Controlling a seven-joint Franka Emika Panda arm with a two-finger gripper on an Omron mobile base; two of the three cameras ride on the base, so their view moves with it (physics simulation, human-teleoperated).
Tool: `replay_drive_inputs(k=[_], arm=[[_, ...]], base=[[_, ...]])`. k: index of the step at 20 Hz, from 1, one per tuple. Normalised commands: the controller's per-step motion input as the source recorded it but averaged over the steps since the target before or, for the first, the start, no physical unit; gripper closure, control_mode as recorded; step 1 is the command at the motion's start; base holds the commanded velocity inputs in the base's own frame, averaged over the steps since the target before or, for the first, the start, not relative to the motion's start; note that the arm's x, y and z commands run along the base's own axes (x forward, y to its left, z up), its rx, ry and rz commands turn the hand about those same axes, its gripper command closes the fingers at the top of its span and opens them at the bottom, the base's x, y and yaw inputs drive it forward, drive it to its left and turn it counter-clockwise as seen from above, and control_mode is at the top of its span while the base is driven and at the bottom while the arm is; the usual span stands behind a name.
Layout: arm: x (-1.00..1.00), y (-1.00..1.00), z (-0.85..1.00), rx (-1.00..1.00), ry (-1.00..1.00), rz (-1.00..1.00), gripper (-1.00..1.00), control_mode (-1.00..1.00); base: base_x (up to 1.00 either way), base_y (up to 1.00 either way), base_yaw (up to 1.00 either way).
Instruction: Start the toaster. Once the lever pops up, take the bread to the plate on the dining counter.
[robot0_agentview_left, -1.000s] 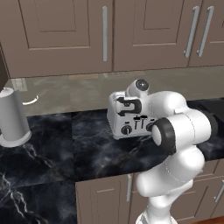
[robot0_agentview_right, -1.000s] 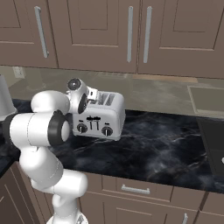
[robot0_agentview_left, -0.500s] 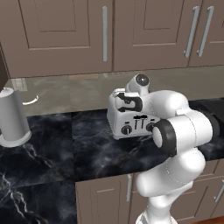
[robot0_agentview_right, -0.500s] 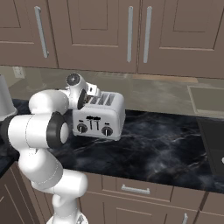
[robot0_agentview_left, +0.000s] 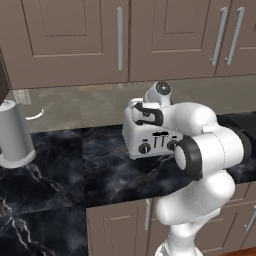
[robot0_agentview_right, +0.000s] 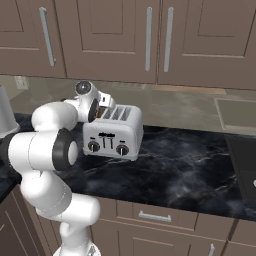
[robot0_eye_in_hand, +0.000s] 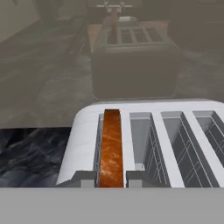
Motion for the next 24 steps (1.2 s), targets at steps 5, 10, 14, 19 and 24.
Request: replay_drive_inputs(k=[5,10,14,19,24], arm=[[-0.05,0.0,0.01,0.0,-0.11,0.0,1.0,-1.0],[-0.2,0.0,0.0,0.0,-0.17,0.0,1.0,-1.0],[-0.49,0.0,0.19,0.0,-0.15,0.0,1.0,-1.0],[-0.63,0.0,0.54,0.0,-0.11,0.0,1.0,-1.0],[-0.68,-0.19,0.45,0.0,0.0,0.0,1.0,-1.0]], base=[[0.0,0.0,0.0],[0.0,0.0,0.0],[0.0,0.0,0.0],[0.0,0.0,0.0],[0.0,0.0,0.0]])
